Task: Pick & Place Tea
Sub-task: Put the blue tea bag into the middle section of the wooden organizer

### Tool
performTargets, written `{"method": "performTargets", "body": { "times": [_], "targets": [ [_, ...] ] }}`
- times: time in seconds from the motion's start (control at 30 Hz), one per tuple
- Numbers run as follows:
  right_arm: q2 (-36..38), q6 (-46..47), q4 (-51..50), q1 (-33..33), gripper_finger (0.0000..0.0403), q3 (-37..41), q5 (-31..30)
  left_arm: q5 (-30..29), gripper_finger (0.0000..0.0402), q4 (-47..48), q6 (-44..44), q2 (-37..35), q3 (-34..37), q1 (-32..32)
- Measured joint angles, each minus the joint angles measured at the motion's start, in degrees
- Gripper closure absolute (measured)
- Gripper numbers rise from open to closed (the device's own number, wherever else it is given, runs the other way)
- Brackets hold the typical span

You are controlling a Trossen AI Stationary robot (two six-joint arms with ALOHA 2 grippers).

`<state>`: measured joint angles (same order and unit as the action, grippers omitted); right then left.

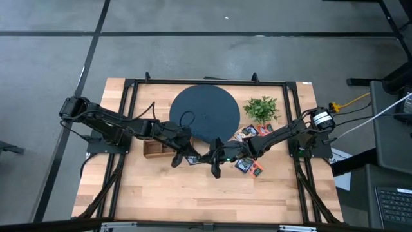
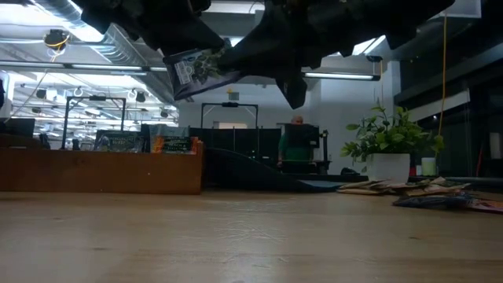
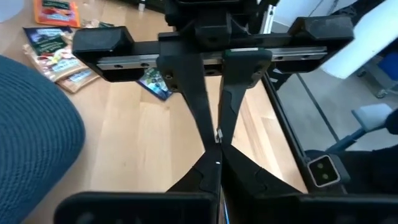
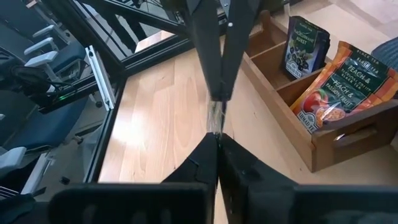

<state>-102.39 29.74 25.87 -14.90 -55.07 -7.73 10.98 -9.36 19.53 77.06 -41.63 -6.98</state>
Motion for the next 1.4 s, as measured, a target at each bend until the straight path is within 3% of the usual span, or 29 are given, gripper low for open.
{"method": "performTargets", "body": {
  "times": [0.23,0.5,0.77,1.1,1.4],
  "targets": [
    [0.0,0.2,-2.6,0.0,0.0311,0.0,0.2,0.3,0.0400,3.0,0.1,0.0,0.0,0.0],
    [0.0,2.7,-8.0,-1.5,0.0243,0.0,0.0,-6.8,0.0400,10.8,-2.4,-4.2,0.3,-0.8],
    [0.0,1.4,-7.4,-5.0,0.0234,0.0,-7.8,-14.6,0.0400,1.9,2.5,-18.6,13.5,-2.3],
    [0.0,1.6,-6.8,-6.2,0.0234,0.0,-13.7,-36.3,0.0400,-8.9,10.5,-33.4,31.3,-10.5],
    [0.0,1.7,-6.9,-6.2,0.0234,0.0,-16.6,-61.2,0.0400,-10.1,15.5,-35.1,35.5,-21.5]
  ]
}}
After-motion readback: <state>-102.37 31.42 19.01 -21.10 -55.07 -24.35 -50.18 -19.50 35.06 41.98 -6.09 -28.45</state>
